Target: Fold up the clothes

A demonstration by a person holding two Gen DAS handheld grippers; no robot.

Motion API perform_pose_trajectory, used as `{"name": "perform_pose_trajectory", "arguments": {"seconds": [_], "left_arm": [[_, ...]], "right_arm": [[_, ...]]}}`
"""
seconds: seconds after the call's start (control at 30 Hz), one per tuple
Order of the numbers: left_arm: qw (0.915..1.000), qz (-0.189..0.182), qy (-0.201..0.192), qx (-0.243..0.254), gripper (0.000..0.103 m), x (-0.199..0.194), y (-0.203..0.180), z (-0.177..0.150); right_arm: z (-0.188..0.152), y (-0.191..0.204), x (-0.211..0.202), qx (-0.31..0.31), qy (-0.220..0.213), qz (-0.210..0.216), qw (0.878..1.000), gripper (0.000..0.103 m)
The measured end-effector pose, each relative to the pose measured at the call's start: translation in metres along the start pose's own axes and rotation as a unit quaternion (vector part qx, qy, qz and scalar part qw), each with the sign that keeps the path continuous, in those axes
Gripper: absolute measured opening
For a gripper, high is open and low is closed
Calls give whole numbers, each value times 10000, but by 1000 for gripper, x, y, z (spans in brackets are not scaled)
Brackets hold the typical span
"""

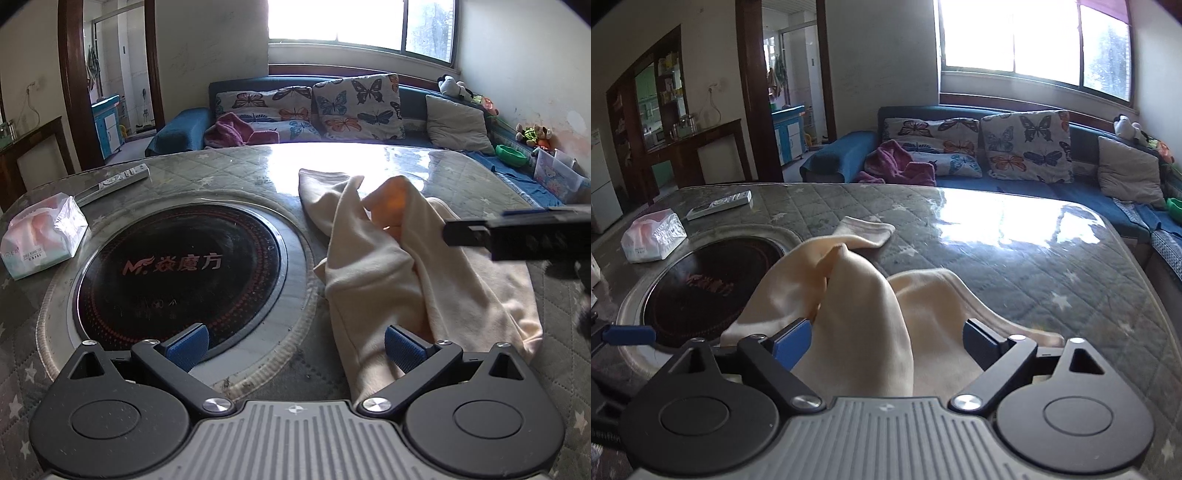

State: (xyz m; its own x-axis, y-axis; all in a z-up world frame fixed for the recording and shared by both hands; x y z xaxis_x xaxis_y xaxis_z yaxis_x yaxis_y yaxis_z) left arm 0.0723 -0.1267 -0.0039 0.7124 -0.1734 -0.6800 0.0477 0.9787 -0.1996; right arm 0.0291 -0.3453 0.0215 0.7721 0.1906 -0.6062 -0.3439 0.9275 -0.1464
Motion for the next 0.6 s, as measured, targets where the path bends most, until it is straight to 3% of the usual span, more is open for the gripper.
{"name": "perform_pose_trajectory", "arguments": {"seconds": [0.3, 0.4, 0.53, 0.6], "left_arm": [[9999, -85, 32, -127, 102, 10, 1, 17], [9997, -171, -48, -148, 101, 12, -4, 30], [9993, -271, -196, -158, 94, 20, -13, 51], [9990, -341, -242, -129, 91, 26, -18, 60]], "right_arm": [[27, 6, 45, -255, 12, 217, 9994, 77], [28, 2, 59, -245, 143, 292, 9992, 60], [20, -9, 62, -108, 275, 368, 9989, 21], [15, -17, 56, -40, 249, 313, 9992, 14]]}}
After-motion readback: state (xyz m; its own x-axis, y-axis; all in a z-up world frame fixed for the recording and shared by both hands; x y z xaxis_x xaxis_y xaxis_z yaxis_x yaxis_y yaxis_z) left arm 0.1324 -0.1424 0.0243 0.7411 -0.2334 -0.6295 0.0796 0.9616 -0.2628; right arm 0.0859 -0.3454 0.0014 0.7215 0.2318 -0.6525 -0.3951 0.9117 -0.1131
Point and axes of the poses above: each gripper's, at about its wrist camera, not at the fingertips, and x roughly the way its jaws point, y to its left, z to its top, the point moved 7 cm from there along x, roughly the way its jaws point, and after that the axes turned 15 degrees about -x, right-handed, at the moved point
